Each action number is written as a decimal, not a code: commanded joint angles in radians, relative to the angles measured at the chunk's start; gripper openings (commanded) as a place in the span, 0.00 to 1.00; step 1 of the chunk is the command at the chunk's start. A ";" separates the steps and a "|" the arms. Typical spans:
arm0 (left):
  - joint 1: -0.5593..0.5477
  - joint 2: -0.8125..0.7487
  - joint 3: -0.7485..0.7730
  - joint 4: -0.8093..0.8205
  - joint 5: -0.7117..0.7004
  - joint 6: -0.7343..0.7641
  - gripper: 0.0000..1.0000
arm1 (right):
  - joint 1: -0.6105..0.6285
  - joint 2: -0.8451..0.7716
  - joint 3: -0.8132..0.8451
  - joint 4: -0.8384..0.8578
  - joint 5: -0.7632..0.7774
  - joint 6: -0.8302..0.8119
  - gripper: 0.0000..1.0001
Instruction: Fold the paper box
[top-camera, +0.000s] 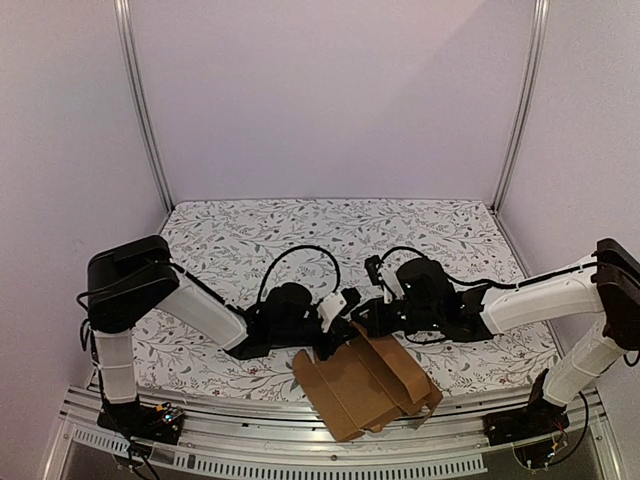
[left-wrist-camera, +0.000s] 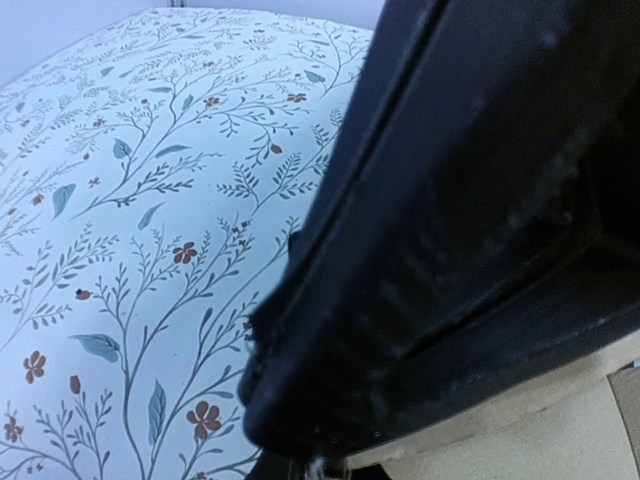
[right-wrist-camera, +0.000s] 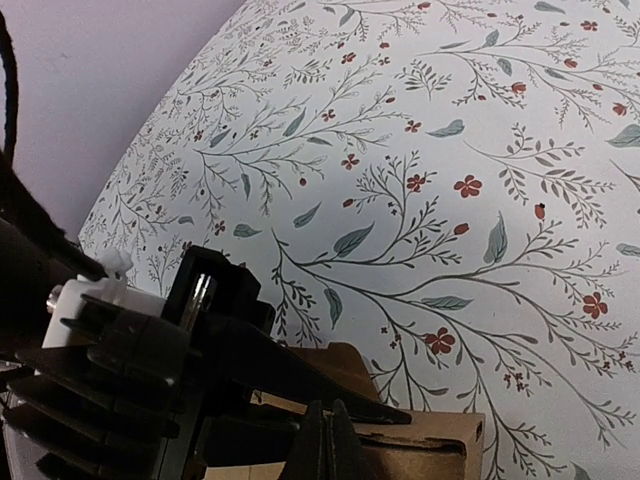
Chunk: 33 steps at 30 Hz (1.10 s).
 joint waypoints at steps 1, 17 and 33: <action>0.001 0.043 -0.016 0.012 0.025 -0.018 0.10 | 0.011 0.042 -0.032 -0.027 0.041 0.030 0.00; -0.018 0.075 0.044 0.029 0.006 -0.014 0.11 | 0.013 0.043 -0.029 -0.028 0.042 0.043 0.00; -0.065 0.160 0.055 0.244 -0.037 0.004 0.11 | 0.013 0.003 -0.061 -0.030 0.075 0.081 0.00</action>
